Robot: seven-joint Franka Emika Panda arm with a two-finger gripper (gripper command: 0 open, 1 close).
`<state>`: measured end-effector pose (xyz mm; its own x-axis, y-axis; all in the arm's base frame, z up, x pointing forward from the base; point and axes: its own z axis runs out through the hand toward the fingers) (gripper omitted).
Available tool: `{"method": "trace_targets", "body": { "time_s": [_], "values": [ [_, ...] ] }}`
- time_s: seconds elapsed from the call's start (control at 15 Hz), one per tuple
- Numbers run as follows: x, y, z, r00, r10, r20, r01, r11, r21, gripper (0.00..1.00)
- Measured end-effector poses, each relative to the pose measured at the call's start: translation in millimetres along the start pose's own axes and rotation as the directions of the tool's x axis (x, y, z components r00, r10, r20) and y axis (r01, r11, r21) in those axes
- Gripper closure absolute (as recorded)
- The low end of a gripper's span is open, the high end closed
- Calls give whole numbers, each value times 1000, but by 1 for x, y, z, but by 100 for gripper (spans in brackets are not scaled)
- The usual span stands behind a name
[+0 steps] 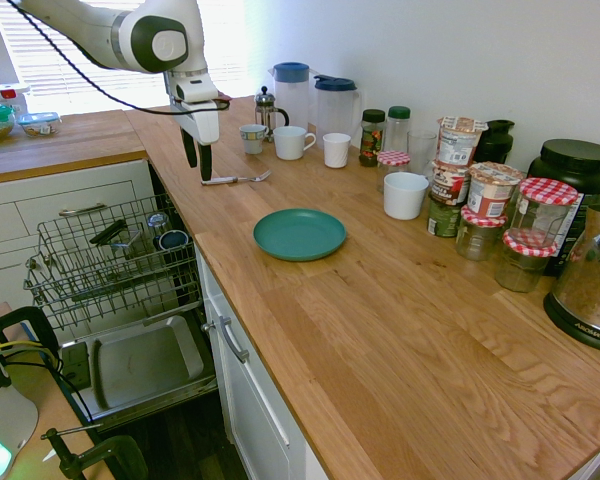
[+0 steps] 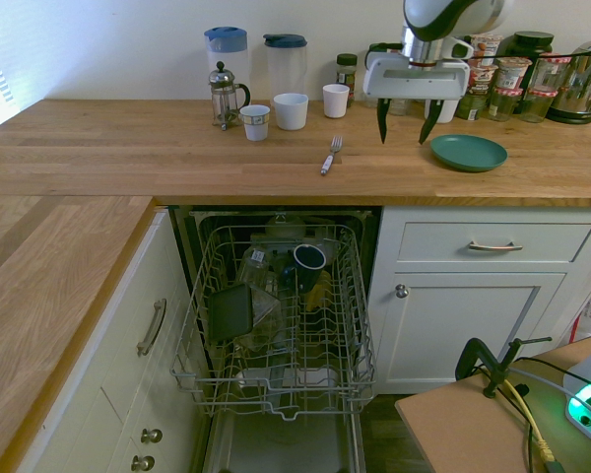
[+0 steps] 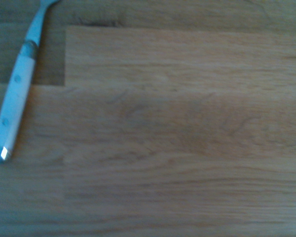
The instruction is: Put the fork in the dishwasher
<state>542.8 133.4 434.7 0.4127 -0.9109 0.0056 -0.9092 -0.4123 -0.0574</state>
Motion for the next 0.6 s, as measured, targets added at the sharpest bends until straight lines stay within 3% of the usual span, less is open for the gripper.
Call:
{"method": "trace_targets", "body": {
  "time_s": [0.6],
  "values": [
    [-5,-137,35,979,202,-38,-203,979,-21,0]
  ]
}}
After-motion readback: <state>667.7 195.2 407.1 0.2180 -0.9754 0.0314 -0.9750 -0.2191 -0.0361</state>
